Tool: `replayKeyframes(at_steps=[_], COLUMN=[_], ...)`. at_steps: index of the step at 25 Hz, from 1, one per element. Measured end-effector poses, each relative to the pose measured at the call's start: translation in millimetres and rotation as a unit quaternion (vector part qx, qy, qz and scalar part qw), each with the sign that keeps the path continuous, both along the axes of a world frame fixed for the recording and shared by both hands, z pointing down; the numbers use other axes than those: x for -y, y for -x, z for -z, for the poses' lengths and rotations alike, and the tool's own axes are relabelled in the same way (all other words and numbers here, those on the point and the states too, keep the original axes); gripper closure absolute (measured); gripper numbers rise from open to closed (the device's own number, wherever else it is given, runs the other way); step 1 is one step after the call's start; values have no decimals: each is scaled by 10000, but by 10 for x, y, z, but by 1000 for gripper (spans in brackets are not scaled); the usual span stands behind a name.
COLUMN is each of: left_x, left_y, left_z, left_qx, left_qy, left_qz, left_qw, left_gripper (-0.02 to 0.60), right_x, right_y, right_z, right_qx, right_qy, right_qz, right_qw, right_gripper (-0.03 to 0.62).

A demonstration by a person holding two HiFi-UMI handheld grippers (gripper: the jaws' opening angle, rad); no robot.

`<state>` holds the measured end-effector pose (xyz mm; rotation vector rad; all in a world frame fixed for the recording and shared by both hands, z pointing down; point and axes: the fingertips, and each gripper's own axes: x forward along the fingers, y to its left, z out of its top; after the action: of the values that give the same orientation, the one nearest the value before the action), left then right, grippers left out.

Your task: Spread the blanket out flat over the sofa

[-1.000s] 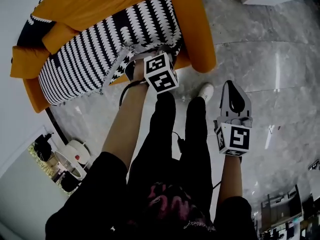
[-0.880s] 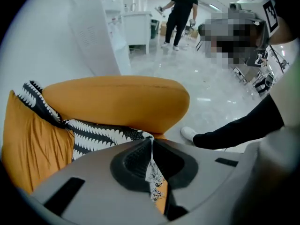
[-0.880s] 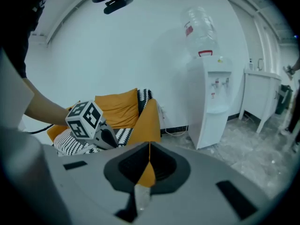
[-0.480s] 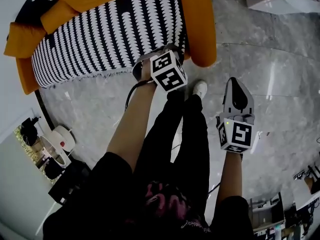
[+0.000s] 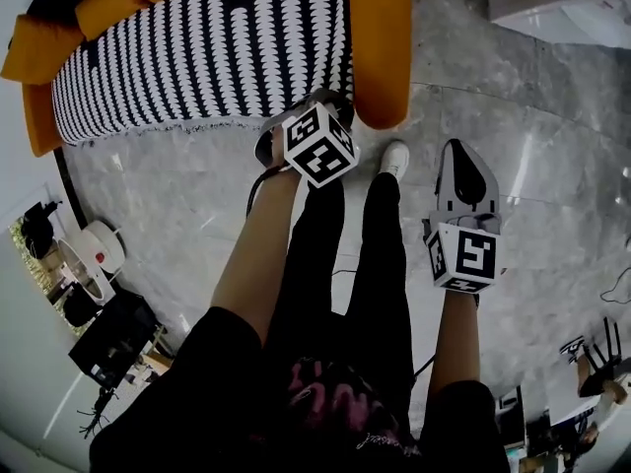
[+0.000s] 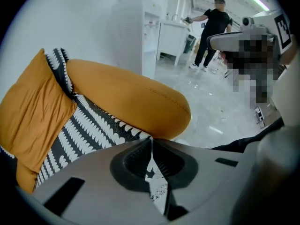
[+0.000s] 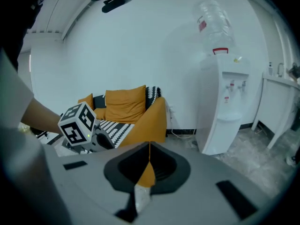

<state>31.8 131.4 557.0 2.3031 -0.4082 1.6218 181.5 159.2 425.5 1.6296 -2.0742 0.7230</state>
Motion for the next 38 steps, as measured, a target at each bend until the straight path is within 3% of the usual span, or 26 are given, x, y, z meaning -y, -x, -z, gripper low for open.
replayKeyframes(at_steps=[7,28,33,38], left_x=[-17,-136,-96,-287], left_y=[-61,105,61,106], left_z=[-160,-793,-695,-875], left_qx=[-25,-163,-172,-314], left_qy=[98,373,402,719], left_qz=[249,452,465,511], left_qw=[9996,9981,9980,9956], left_gripper=[561,560,560,558], right_x=[78,60,51,-25], right_y=[-197,31,-21,17], right_z=[-129,-547,-400,-511], right_qx=[-76,-133,-224,-237], right_qy=[133,389,482,519], right_qz=[210,287,305,253], right_qw=[9997,9987,9981,9980], right_gripper=[572,572,572,572])
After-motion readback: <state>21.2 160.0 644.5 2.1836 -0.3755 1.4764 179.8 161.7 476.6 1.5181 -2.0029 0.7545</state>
